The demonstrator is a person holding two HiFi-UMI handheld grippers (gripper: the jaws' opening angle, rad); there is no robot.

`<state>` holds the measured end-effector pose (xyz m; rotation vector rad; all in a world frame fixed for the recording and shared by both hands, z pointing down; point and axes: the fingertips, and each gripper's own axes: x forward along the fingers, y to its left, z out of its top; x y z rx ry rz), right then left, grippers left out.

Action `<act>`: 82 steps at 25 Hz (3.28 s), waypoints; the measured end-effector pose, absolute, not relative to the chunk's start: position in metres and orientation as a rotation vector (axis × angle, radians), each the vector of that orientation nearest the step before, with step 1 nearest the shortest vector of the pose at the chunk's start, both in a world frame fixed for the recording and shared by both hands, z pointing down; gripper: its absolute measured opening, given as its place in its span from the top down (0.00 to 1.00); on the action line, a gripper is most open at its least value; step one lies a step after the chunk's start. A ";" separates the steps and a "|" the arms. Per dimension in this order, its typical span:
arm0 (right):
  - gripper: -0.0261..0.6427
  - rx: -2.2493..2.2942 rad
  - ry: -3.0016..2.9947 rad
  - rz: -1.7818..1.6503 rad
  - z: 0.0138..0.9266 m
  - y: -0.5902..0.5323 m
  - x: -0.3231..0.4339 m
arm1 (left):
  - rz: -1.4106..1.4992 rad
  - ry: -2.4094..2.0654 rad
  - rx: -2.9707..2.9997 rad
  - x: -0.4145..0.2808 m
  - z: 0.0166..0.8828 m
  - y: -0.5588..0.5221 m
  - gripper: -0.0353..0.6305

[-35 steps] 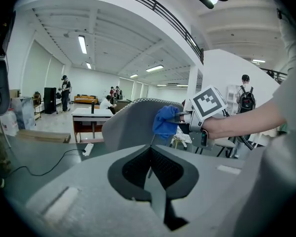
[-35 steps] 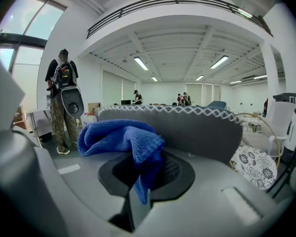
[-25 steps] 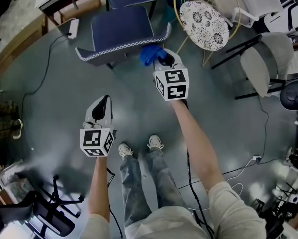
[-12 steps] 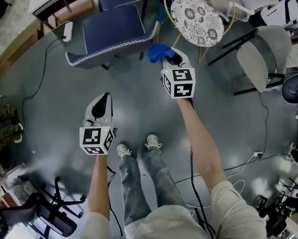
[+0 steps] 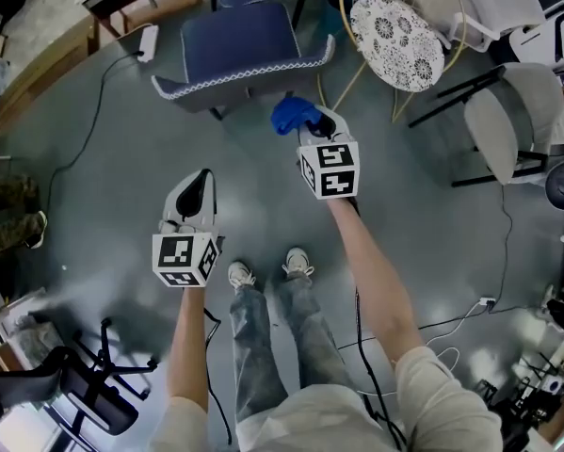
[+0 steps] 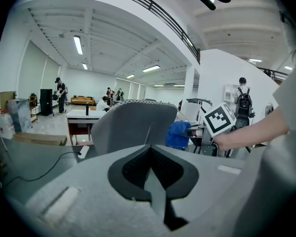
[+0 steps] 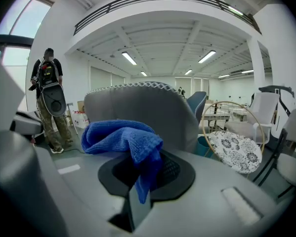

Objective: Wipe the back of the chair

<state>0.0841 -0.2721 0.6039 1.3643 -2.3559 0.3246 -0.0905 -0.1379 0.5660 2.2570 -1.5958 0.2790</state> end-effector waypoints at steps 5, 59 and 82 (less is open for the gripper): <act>0.89 1.251 -2.419 0.349 0.611 -0.259 0.007 | 0.277 -1.690 2.185 -0.146 0.566 -0.124 0.95; 0.89 1.393 -2.350 0.401 0.610 -0.338 0.116 | 0.340 -1.593 2.286 -0.057 0.559 -0.186 0.95; 0.89 1.293 -2.366 0.416 0.625 -0.297 0.077 | 0.320 -1.683 2.223 -0.096 0.554 -0.161 0.95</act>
